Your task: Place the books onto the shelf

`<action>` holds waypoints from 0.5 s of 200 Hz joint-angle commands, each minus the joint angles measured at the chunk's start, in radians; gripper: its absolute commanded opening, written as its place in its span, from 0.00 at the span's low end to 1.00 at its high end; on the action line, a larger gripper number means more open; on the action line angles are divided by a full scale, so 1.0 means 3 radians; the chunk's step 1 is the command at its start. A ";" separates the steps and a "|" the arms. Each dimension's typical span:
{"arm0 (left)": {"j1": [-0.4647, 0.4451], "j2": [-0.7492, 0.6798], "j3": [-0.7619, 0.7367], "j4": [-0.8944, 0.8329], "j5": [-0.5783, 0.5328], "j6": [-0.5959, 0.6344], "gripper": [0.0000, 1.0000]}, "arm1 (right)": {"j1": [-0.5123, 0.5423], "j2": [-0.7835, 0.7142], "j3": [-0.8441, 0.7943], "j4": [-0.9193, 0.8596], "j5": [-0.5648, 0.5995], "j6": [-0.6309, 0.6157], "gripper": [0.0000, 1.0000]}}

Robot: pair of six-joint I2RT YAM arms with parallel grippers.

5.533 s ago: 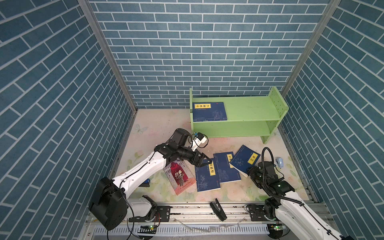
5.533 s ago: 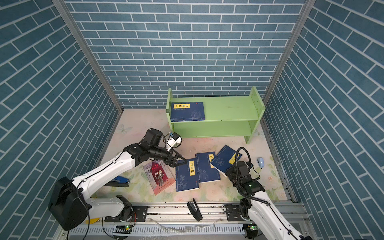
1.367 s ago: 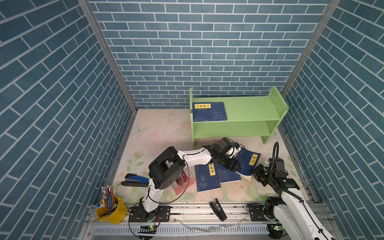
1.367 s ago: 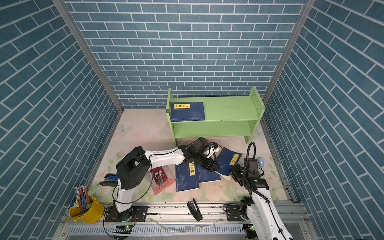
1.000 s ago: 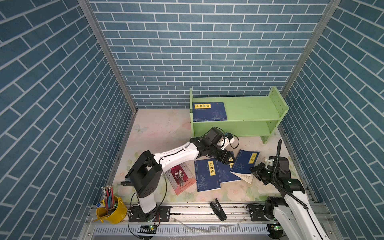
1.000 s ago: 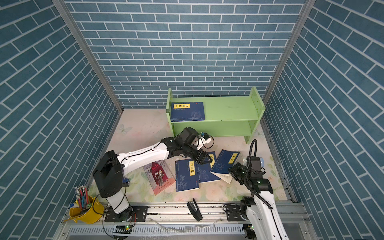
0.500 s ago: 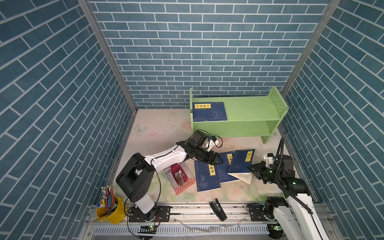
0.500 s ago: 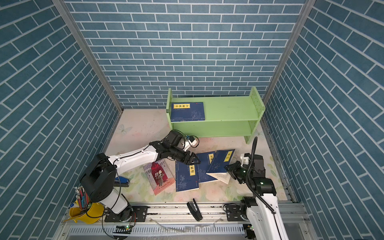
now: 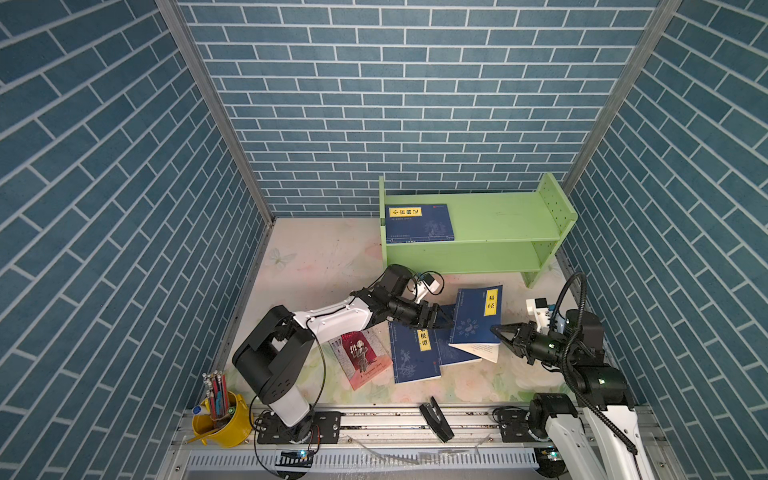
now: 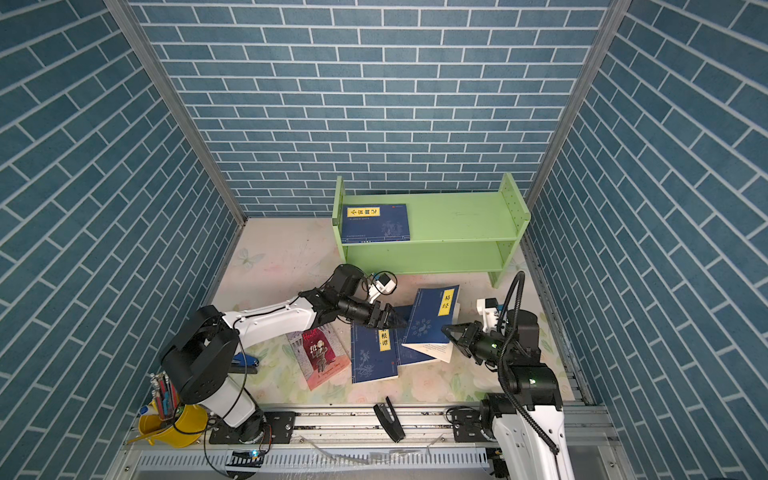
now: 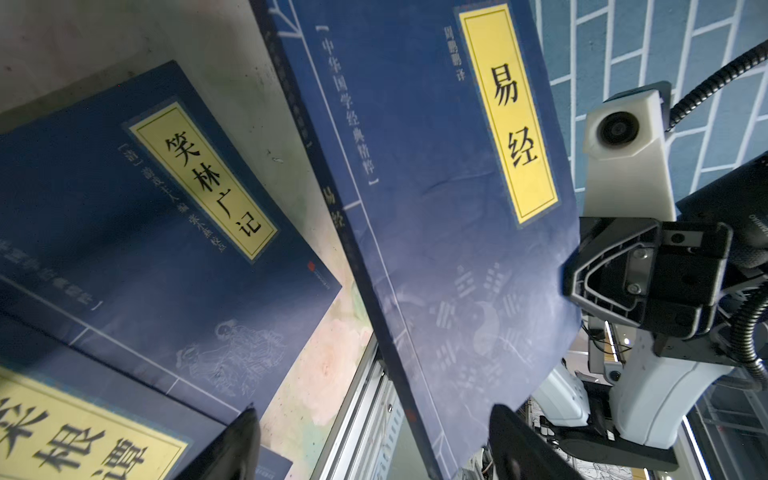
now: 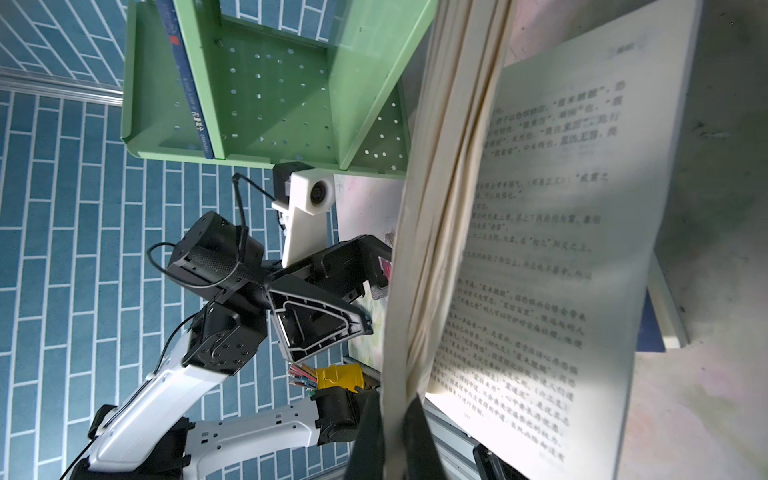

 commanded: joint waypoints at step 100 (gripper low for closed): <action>-0.0008 0.0363 0.0130 0.1440 0.0564 -0.1343 0.78 | 0.0009 -0.0224 -0.0031 0.0418 -0.0376 0.0160 0.00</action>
